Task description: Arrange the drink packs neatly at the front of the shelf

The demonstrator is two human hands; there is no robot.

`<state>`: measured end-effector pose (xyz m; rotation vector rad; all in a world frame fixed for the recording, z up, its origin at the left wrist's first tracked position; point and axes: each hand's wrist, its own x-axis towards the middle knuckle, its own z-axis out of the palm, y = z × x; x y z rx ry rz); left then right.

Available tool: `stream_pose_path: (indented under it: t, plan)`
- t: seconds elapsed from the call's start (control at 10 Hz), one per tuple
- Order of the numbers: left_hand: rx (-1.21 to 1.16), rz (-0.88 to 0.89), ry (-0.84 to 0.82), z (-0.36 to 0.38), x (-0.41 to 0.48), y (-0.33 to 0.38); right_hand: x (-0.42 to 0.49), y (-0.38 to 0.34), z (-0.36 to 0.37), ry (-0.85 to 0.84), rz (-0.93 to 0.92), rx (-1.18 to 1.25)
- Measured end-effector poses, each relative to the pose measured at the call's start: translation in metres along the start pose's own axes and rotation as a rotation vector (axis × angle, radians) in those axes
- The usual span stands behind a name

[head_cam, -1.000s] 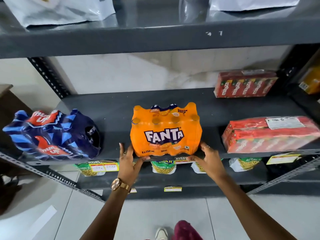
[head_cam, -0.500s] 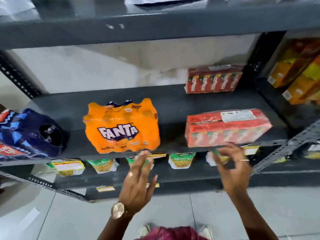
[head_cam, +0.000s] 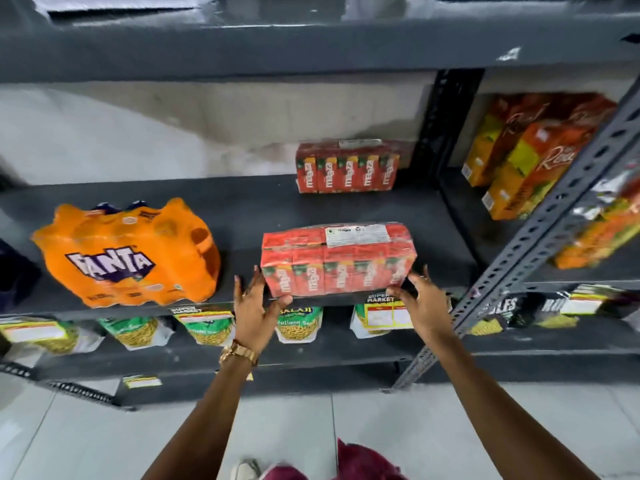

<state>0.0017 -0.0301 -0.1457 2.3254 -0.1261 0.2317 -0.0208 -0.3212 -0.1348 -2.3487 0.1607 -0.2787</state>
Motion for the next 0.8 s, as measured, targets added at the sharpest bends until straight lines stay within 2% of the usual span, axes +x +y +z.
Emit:
stream_pose_path:
  t: [0.1,0.2,0.3,0.4,0.5,0.7,0.8]
  plan:
    - [-0.063,-0.029,0.060,0.000,0.000,0.006,-0.001,0.002,-0.002,-0.002,-0.074,0.043]
    - [-0.135,-0.060,0.141,0.001,-0.005,0.011,-0.003,0.002,-0.005,0.070,-0.230,0.072]
    - [-0.129,-0.034,0.184,0.004,-0.009,0.005,-0.004,0.006,-0.003,0.093,-0.267,0.063]
    - [-0.133,-0.141,0.175,0.004,-0.010,0.001,-0.003,0.011,0.001,0.067,-0.246,0.019]
    - [-0.161,-0.170,0.172,0.005,-0.010,-0.003,-0.004,0.014,0.005,0.034,-0.196,-0.022]
    - [-0.166,-0.136,0.093,-0.009,-0.015,0.007,-0.018,-0.005,0.004,-0.015,-0.064,-0.136]
    - [0.047,-0.020,-0.040,-0.025,-0.025,0.009,-0.027,-0.015,-0.020,-0.265,0.010,-0.172]
